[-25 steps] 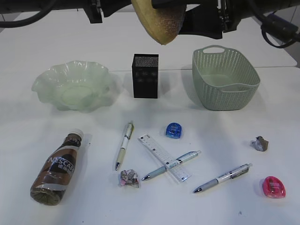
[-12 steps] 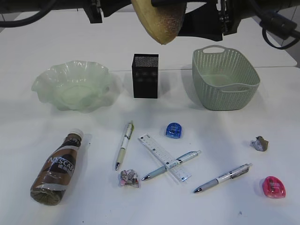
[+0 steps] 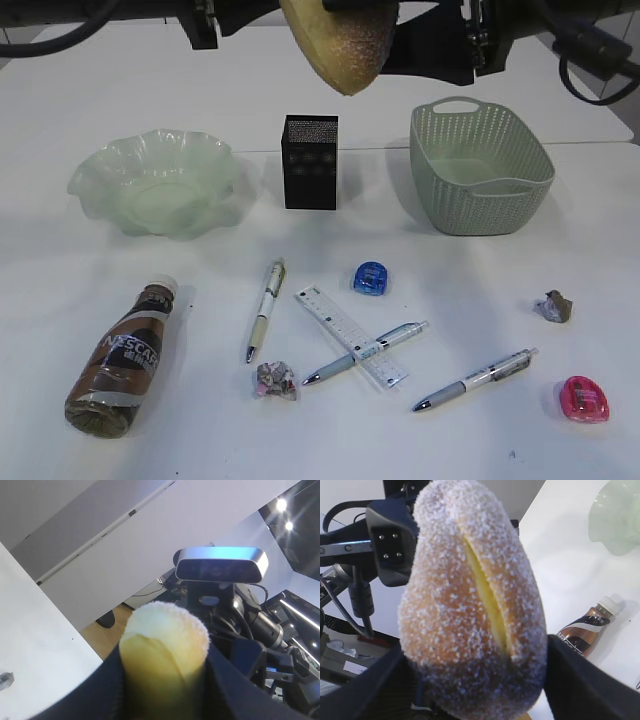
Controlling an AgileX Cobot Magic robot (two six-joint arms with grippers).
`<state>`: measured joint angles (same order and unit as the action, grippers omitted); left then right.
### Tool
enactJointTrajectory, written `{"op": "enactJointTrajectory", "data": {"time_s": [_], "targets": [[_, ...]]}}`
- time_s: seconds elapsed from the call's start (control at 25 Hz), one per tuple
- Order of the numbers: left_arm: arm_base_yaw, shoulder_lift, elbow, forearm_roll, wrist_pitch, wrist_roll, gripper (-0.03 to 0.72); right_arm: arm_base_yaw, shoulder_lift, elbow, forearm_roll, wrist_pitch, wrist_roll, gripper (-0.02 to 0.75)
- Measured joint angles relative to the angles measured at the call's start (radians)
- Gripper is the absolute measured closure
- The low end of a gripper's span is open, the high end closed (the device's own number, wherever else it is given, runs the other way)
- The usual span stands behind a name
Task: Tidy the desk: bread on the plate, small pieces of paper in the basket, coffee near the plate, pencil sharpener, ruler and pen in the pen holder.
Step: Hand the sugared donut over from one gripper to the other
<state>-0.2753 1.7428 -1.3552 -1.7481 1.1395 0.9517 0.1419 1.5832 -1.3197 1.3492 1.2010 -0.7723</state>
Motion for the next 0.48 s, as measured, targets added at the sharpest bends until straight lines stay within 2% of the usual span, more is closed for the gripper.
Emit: {"op": "enactJointTrajectory", "data": {"time_s": [0.48], "targets": [[-0.002, 0.000, -0.002, -0.008, 0.026, -0.006, 0.435, 0.000, -0.054, 0.000, -0.048, -0.002, 0.009, 0.165]]}}
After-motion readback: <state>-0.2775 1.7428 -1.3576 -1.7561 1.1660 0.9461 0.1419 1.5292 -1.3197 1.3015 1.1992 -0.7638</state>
